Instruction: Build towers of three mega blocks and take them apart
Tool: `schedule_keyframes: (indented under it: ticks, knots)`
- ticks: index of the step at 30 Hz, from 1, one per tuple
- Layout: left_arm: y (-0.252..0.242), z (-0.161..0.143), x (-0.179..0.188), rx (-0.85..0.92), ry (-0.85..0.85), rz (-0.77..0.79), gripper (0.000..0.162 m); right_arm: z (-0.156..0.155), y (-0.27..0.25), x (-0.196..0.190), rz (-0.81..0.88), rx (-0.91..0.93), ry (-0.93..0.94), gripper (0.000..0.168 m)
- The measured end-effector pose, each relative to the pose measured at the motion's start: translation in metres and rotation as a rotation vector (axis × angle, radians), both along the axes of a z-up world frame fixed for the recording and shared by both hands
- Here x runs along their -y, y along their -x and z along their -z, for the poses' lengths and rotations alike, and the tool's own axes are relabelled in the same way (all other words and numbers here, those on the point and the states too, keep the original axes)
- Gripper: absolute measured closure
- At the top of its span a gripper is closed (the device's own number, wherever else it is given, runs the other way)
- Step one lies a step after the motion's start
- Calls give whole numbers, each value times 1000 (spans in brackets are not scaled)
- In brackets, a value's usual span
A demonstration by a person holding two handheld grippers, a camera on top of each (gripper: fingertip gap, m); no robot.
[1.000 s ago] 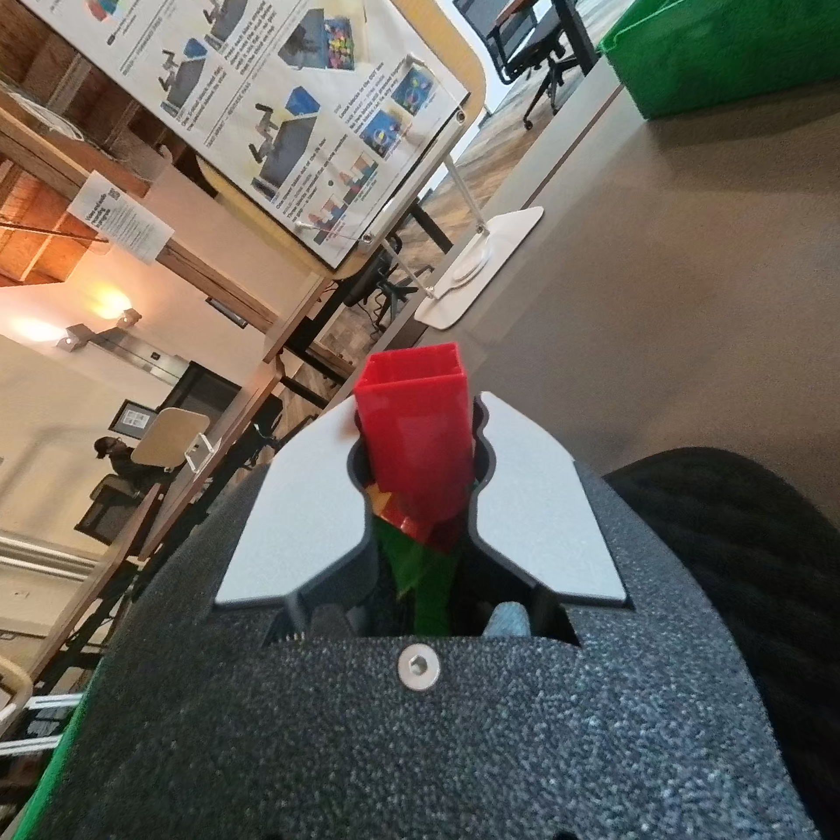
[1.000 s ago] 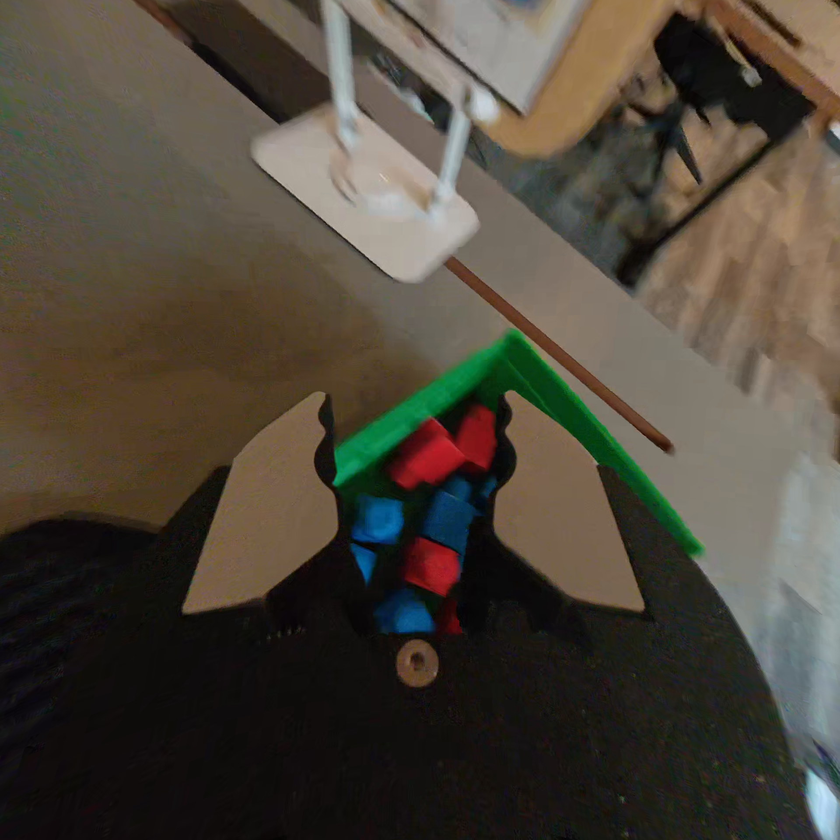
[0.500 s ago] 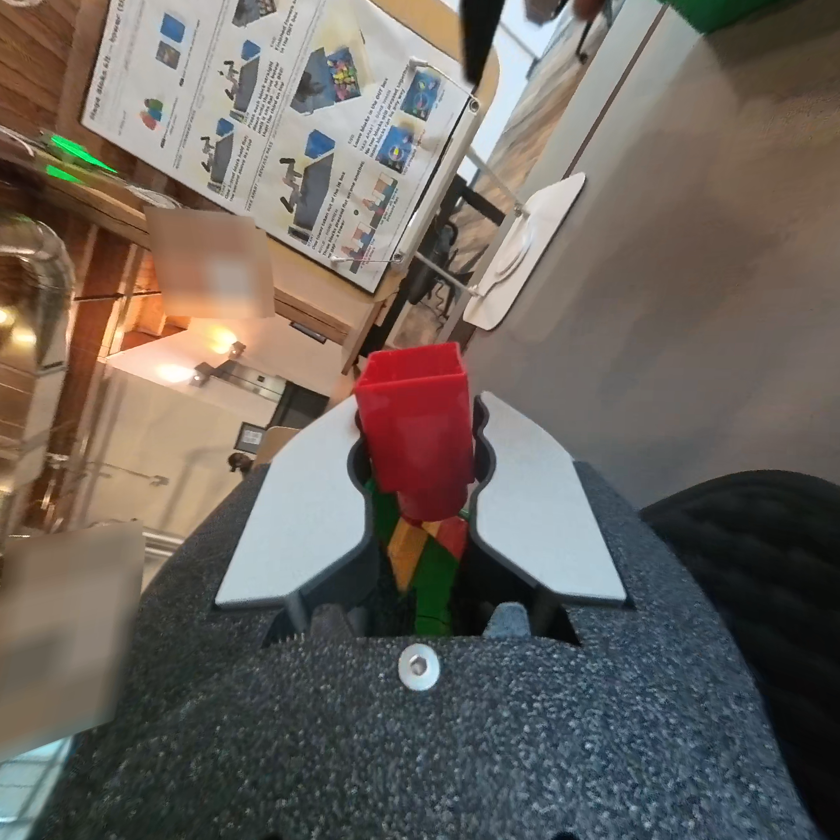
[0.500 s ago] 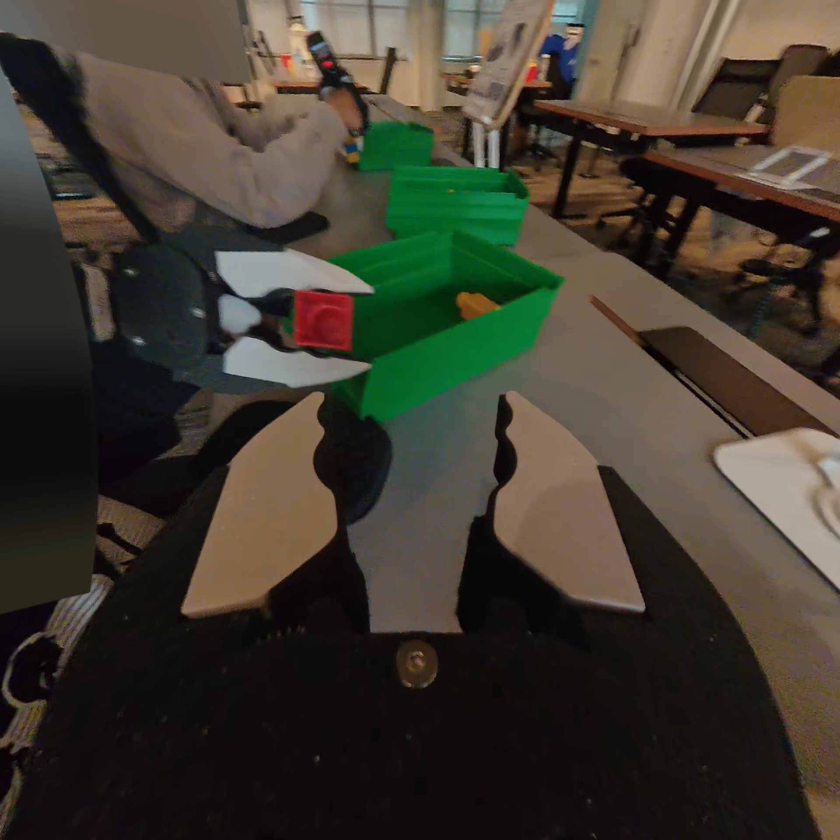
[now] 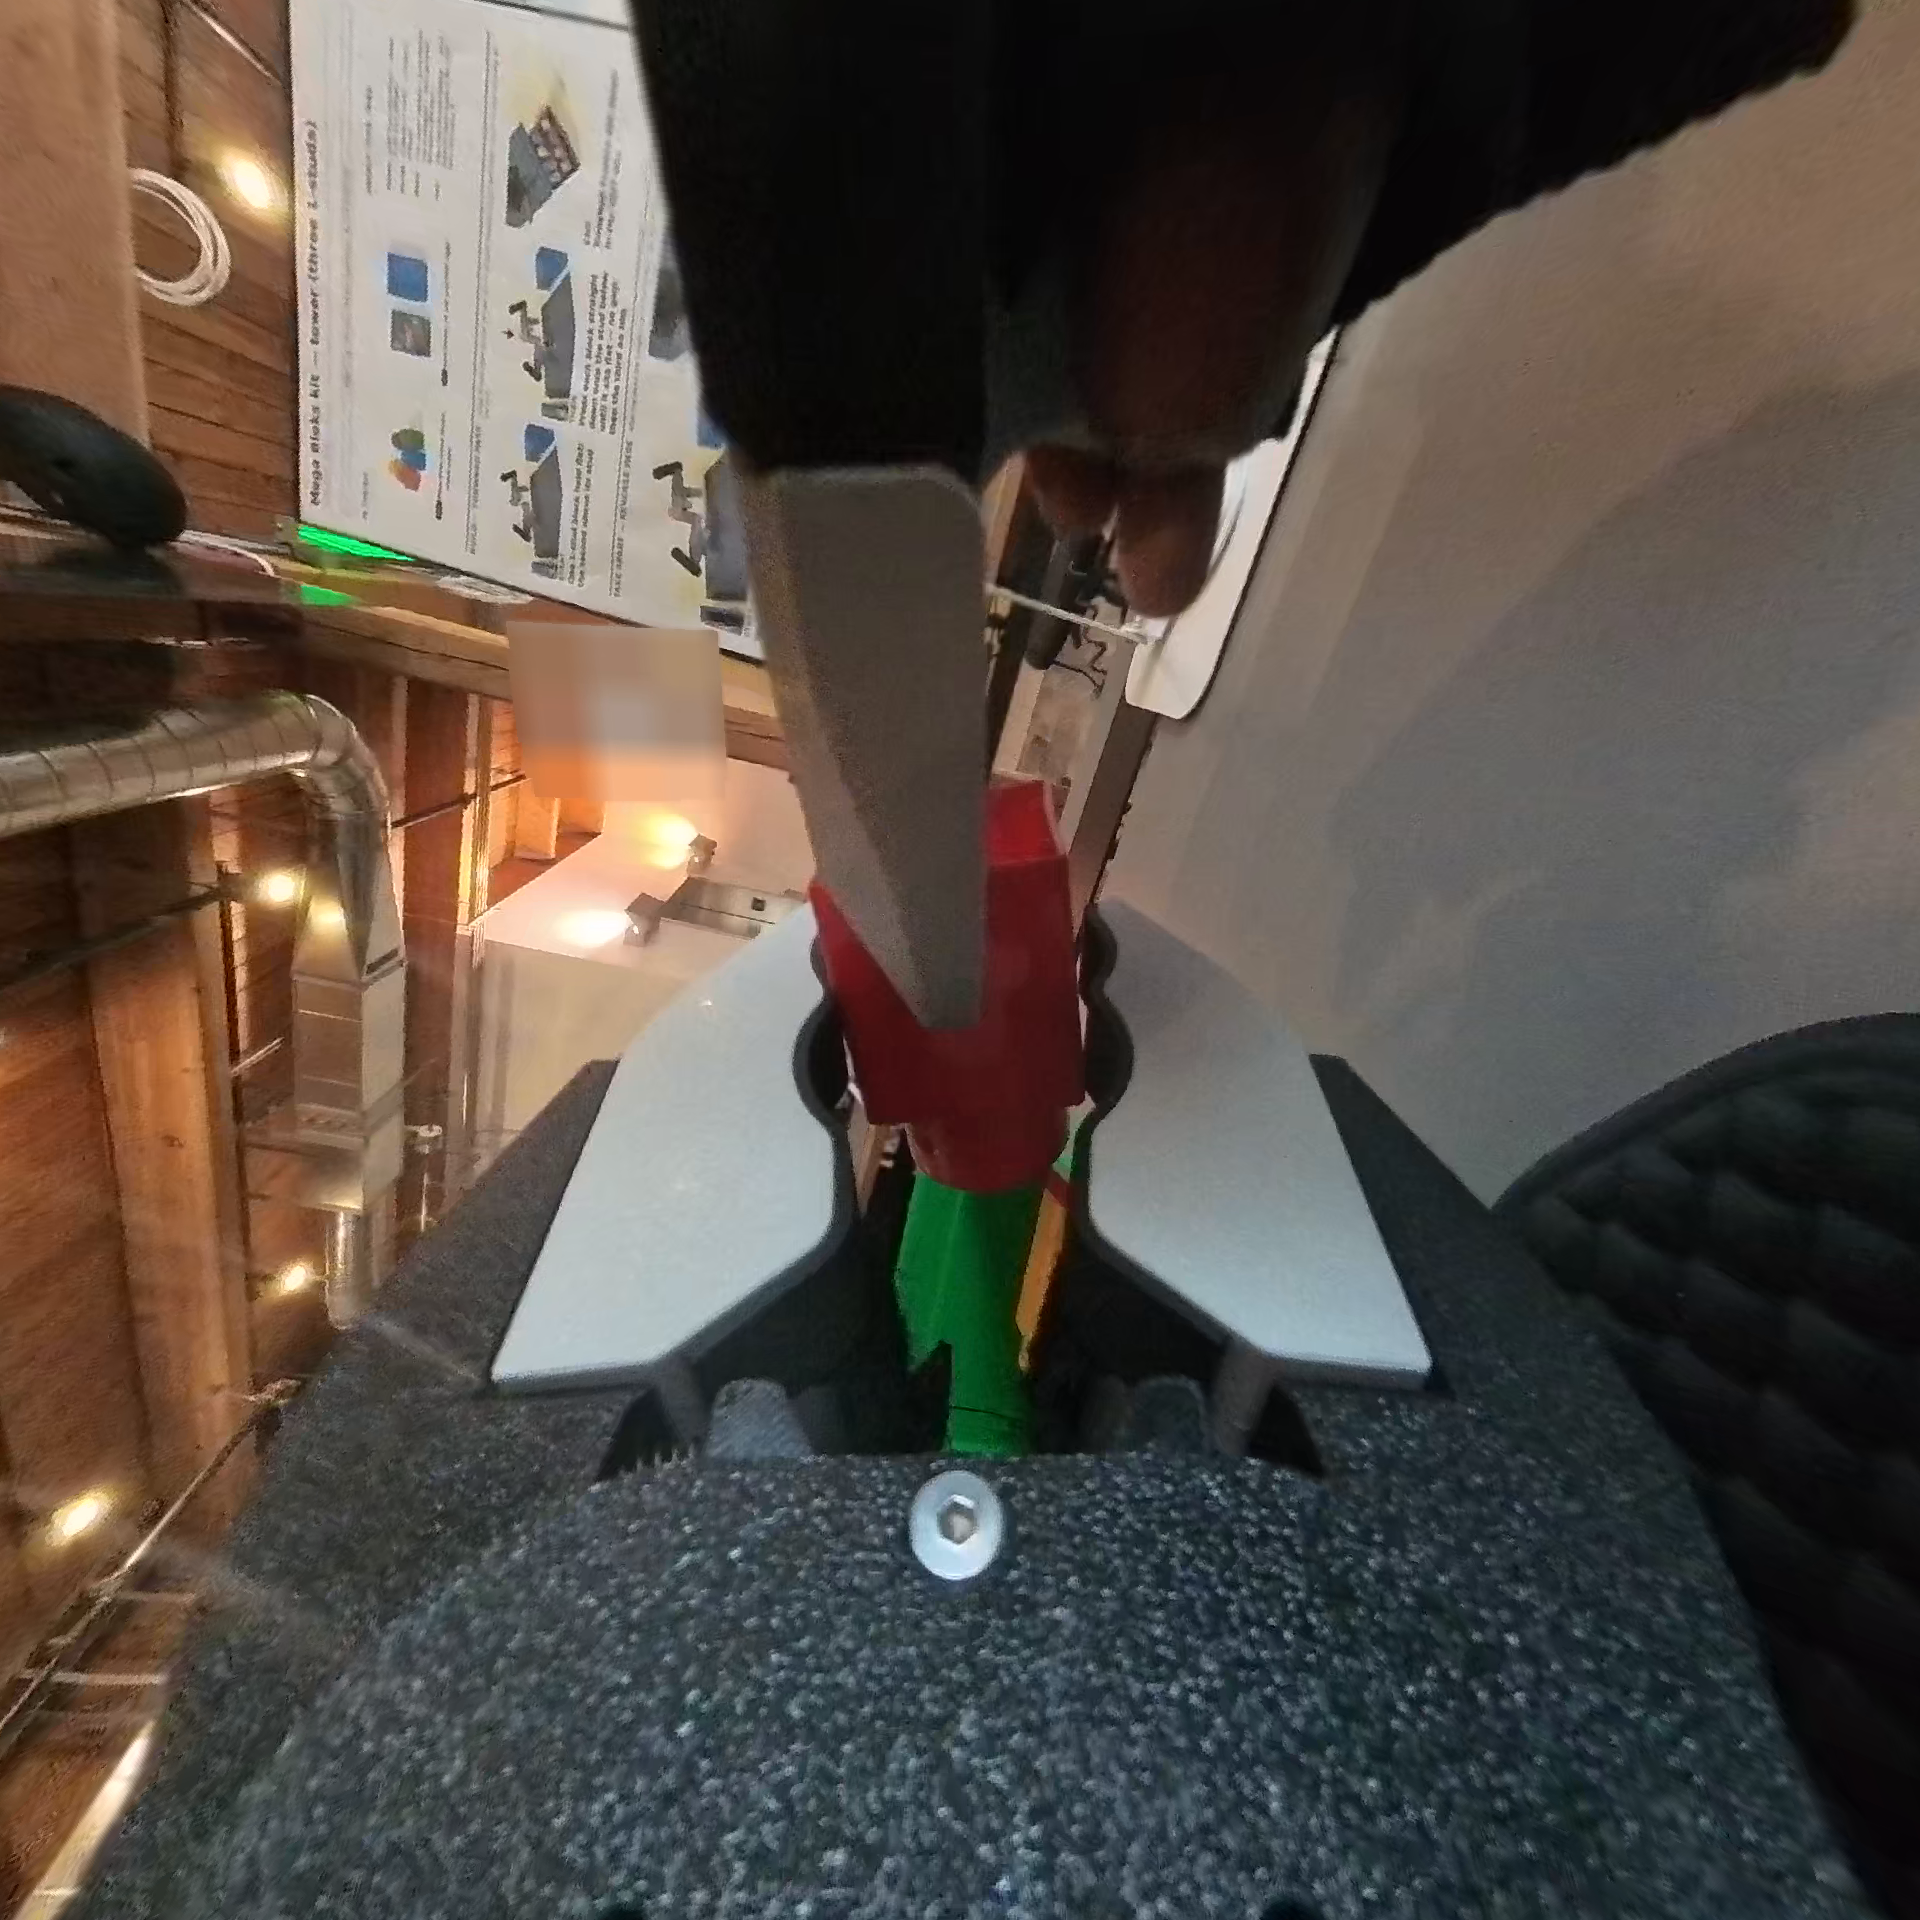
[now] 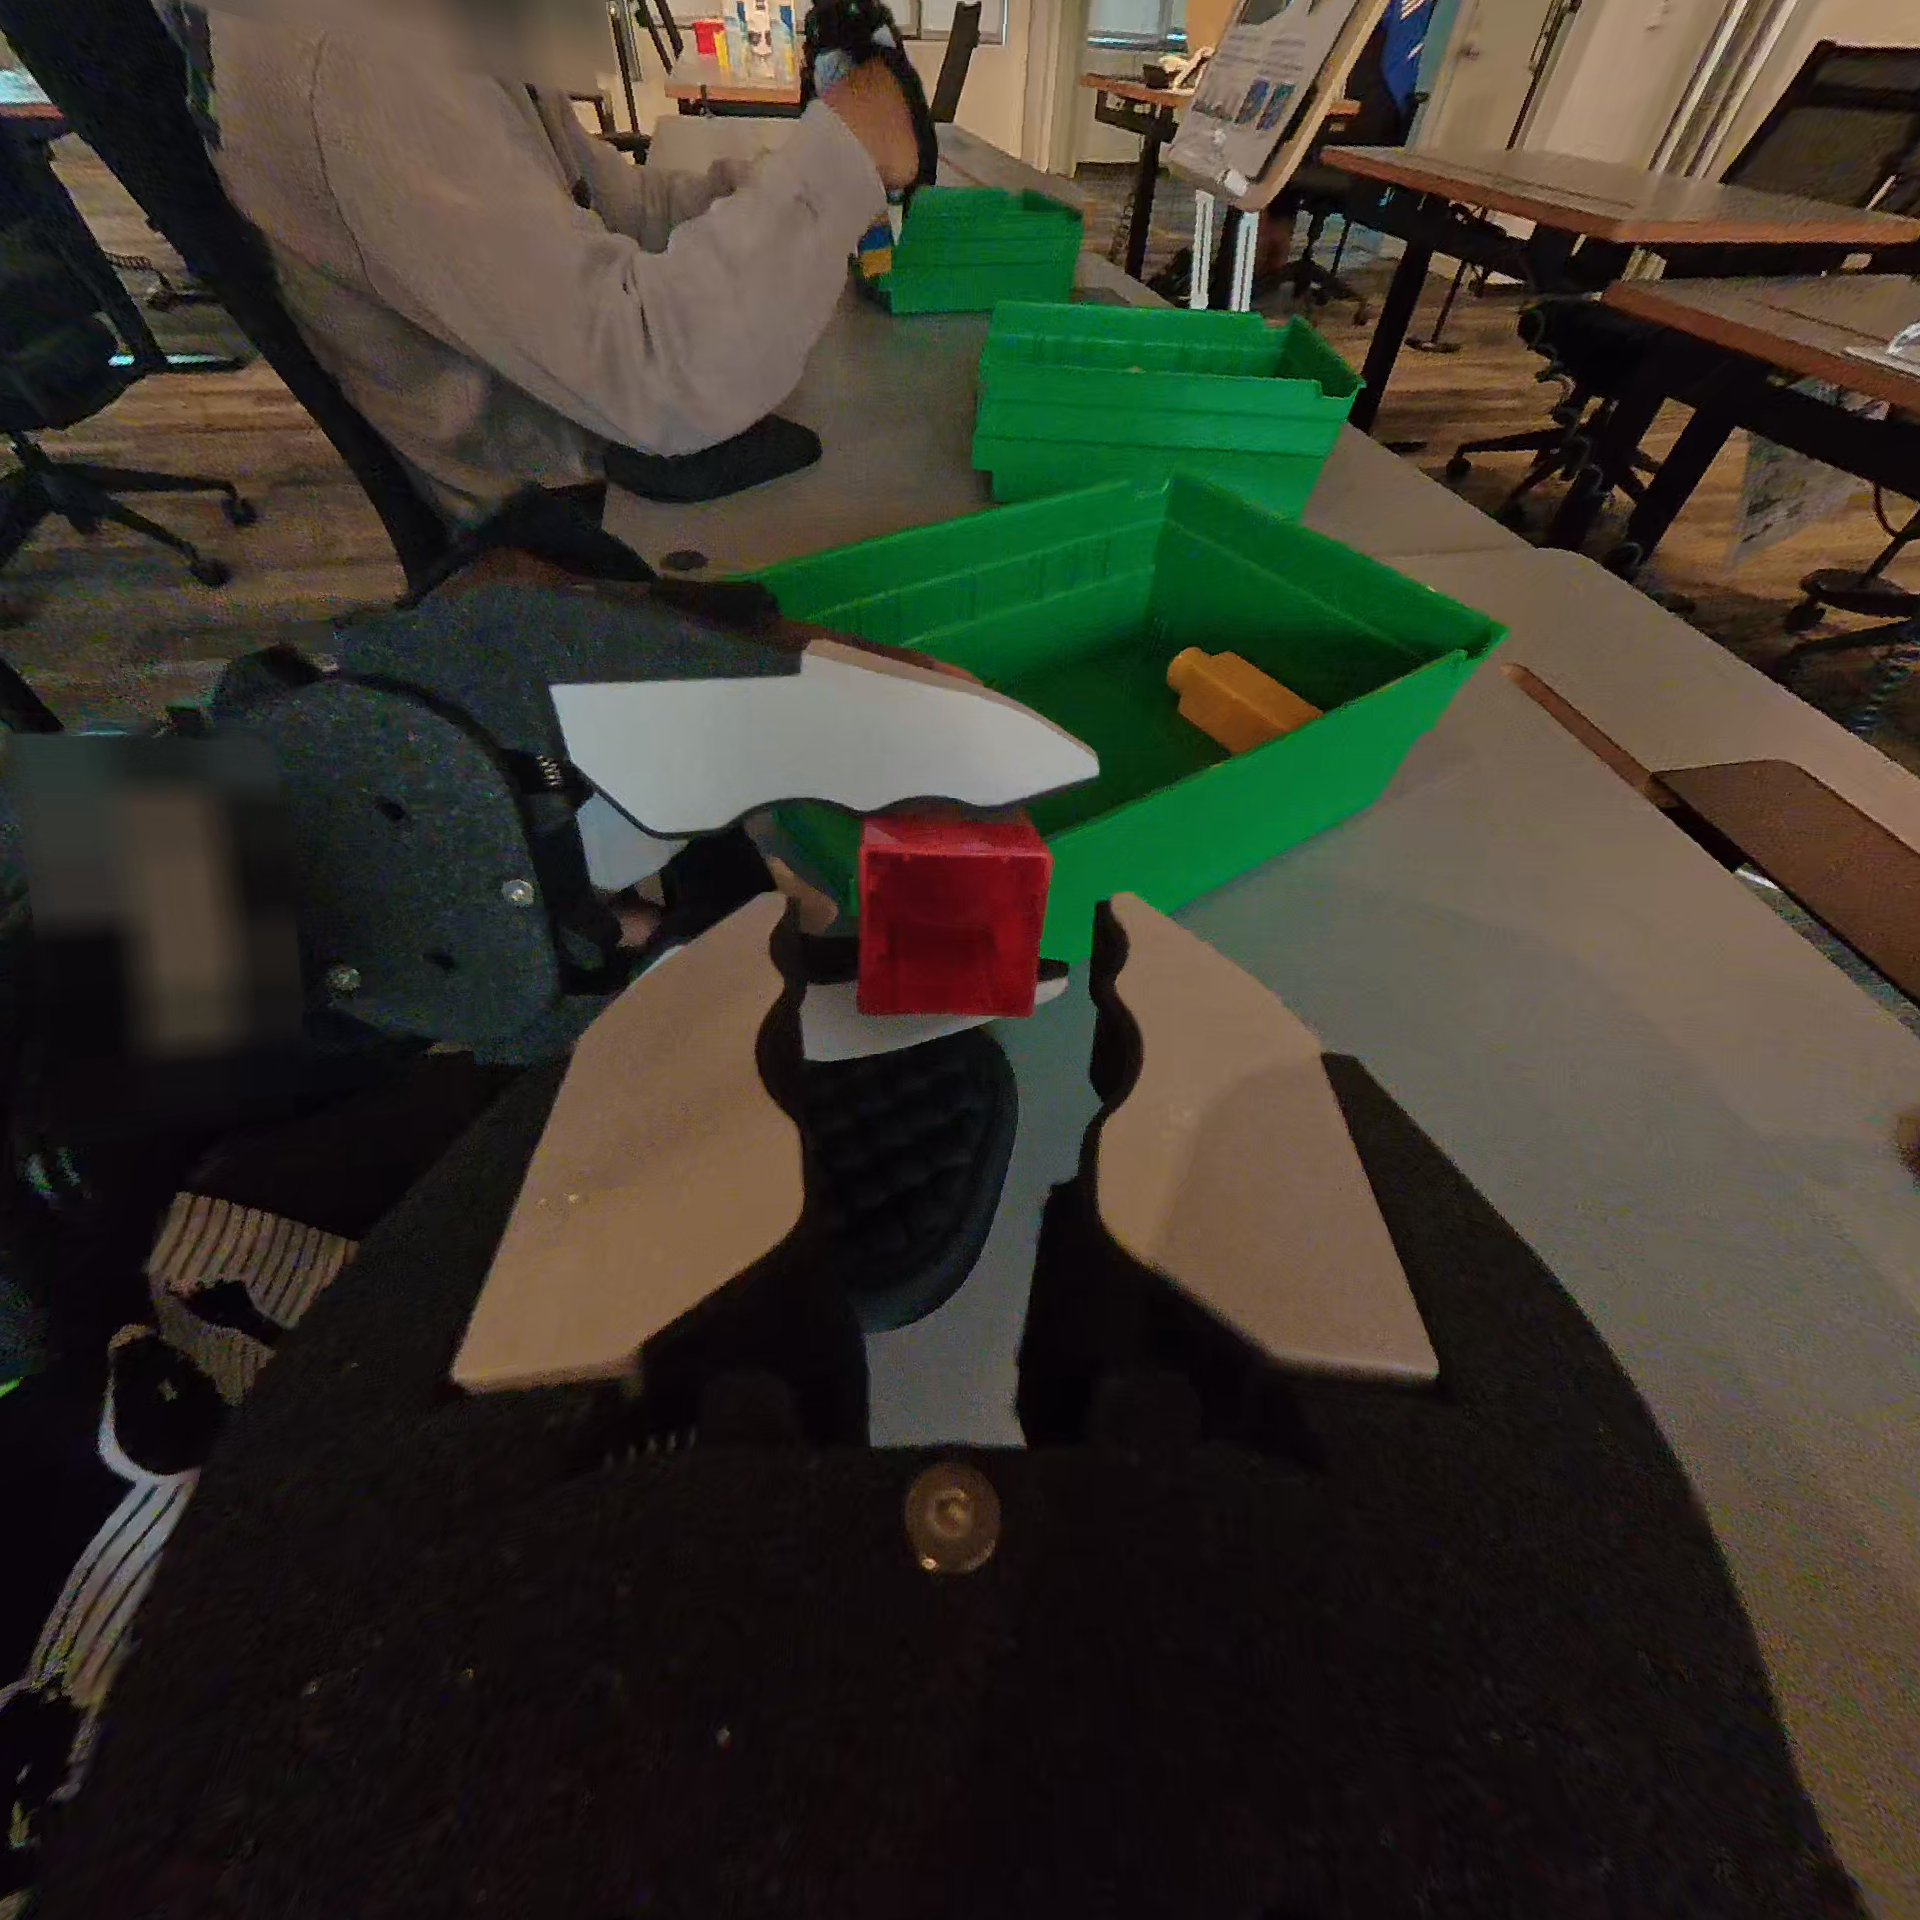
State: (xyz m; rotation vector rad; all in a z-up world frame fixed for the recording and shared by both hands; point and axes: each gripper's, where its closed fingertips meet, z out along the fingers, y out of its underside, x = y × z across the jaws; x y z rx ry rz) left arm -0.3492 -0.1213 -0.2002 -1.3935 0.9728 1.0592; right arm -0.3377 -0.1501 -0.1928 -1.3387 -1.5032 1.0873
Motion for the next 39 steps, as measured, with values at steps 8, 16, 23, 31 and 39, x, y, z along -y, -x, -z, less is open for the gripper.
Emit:
schedule_keyframes:
  ticks: [8,16,23,31,39]
  knots:
    - [-11,7,1,176,55,68,113,0,-10,-4,7,10,-67,135]
    - [-8,4,7,588,135,187,99,-14,-59,-42,158,23,-143,135]
    - [13,-4,19,929,164,255,99,-16,-159,-123,482,128,-208,135]
    - [47,-6,32,1010,128,187,100,3,-287,-176,796,400,-230,135]
    - [57,-7,30,998,106,145,101,41,-315,-164,781,544,-152,135]
